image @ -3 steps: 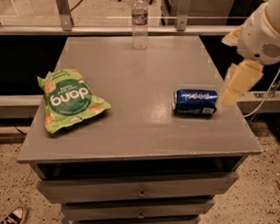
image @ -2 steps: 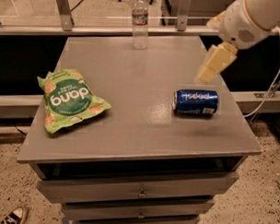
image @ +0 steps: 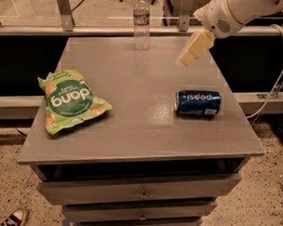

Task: Move water bottle near pepsi can

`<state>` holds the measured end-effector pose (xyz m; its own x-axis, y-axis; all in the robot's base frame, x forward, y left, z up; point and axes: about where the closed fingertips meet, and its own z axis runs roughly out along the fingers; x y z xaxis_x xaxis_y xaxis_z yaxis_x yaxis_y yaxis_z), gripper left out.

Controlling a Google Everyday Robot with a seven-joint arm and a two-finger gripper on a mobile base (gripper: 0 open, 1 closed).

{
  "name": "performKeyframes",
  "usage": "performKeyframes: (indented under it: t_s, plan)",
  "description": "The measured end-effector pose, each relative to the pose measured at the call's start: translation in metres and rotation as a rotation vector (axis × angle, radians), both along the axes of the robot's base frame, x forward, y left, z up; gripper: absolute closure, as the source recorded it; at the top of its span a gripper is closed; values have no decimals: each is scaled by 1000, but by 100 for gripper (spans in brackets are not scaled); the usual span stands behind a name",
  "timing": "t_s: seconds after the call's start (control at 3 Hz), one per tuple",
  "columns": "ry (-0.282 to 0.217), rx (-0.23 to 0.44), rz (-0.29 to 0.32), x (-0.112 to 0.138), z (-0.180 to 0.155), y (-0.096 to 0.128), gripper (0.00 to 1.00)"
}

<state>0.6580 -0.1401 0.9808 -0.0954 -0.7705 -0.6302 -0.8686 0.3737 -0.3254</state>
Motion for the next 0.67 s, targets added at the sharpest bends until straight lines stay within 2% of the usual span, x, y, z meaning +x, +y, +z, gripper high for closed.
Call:
performKeyframes:
  t_s: [0.33, 0.67]
  plan:
    - [-4, 19, -4, 4, -2, 3, 0]
    - [-17, 106, -41, 36, -13, 25, 0]
